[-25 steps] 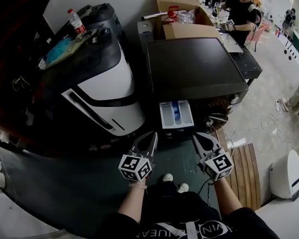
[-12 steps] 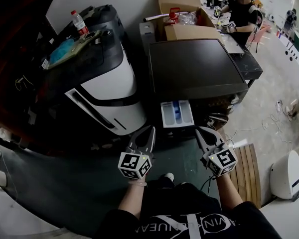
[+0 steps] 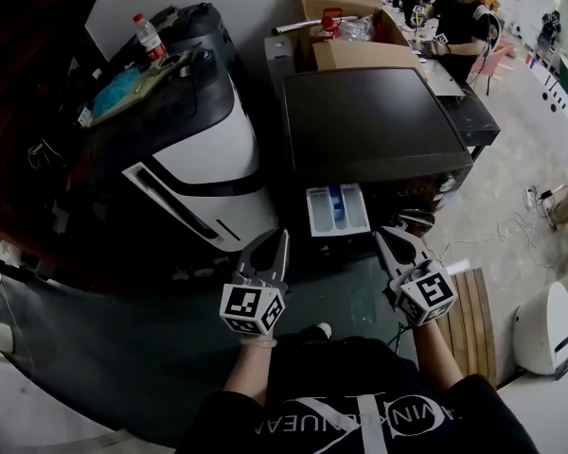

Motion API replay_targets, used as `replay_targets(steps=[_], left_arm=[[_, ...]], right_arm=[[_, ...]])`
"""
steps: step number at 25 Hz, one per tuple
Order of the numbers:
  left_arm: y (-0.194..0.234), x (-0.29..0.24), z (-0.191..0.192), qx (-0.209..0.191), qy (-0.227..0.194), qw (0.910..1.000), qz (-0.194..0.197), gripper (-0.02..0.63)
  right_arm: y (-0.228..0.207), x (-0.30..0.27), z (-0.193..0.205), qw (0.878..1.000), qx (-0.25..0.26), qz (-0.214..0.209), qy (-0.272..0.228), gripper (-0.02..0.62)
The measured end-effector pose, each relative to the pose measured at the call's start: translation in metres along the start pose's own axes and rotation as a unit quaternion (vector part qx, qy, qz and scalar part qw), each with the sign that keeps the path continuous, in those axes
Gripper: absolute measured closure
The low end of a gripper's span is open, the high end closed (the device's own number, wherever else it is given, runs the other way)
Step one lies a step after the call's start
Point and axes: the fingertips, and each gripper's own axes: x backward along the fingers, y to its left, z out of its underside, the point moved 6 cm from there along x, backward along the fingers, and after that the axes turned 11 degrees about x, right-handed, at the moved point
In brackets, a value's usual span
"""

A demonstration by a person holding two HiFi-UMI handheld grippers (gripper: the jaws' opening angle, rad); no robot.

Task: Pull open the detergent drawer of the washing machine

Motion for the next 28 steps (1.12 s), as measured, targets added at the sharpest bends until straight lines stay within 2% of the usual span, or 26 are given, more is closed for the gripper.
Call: replay_targets(steps=[9, 28], left_arm=[[0.01, -0.003, 0.0, -0.002, 0.007, 1.0, -0.004, 0.597], [0.026, -0.012, 0.001, 0.004, 0.017, 0.9998, -0.009, 0.597]], right_arm=[[-0.008, -0.01, -0.006, 1.0, 0.011, -0.005, -0.001, 0.583], [-0.016, -0.026, 0.009, 1.0, -0.013, 0.002, 0.017, 0.583]])
